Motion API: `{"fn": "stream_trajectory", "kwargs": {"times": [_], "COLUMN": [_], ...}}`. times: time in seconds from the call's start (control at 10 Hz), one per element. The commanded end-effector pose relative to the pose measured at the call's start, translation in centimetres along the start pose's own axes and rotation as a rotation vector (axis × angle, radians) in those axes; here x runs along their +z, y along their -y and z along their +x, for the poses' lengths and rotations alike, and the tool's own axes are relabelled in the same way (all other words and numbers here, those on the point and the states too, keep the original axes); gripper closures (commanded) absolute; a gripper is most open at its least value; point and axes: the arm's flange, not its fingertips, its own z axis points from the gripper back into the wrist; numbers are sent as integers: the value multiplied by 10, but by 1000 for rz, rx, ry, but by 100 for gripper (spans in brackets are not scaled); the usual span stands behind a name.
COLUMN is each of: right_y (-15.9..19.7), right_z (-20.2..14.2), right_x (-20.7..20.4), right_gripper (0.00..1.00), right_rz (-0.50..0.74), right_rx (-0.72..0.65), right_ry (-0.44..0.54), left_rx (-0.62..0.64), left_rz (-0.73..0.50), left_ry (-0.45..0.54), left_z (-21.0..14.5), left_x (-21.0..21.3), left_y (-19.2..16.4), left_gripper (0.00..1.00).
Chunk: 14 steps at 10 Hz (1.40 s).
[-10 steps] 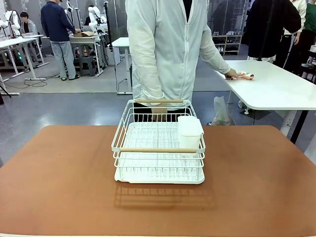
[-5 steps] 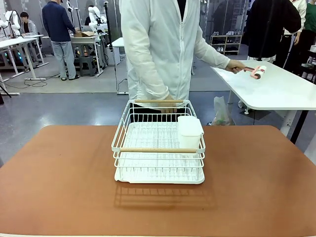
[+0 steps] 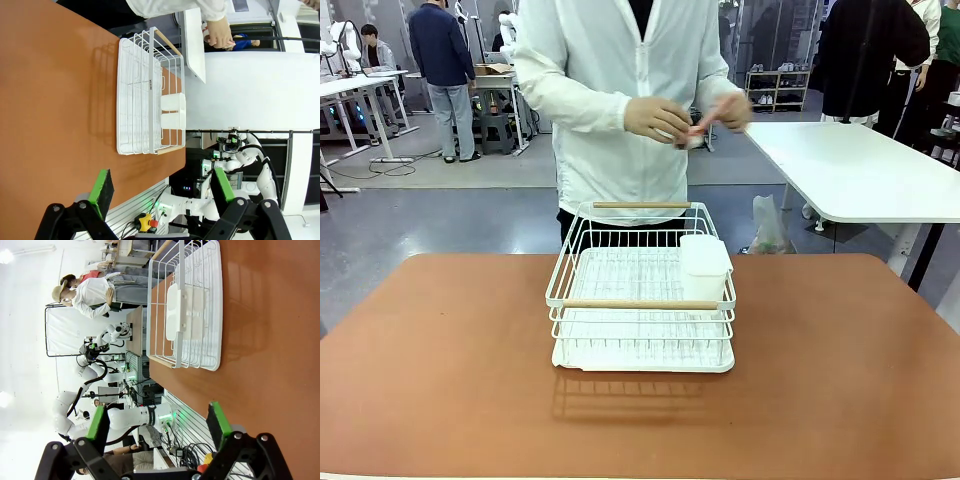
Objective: Clean the table.
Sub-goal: Pick up the Lint Roller when the human hands it over.
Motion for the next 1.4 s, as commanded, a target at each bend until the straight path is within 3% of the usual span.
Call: {"fn": "stream_trajectory", "kwargs": {"times": [0.0,1.3], "right_y": [0,0], "right_z": [-1,-1], "right_x": [0,0], "right_gripper": [0,0], "right_rz": [10,10], "right_rx": [4,4], "right_ry": [-4,-4], "left_rx": [-10,-10], "left_rz": [-9,-9], "left_ry": [-7,-7], "left_z": [-2,-2], "left_x": [3,3], "left_y": [-1,-1], "left_gripper": [0,0]}}
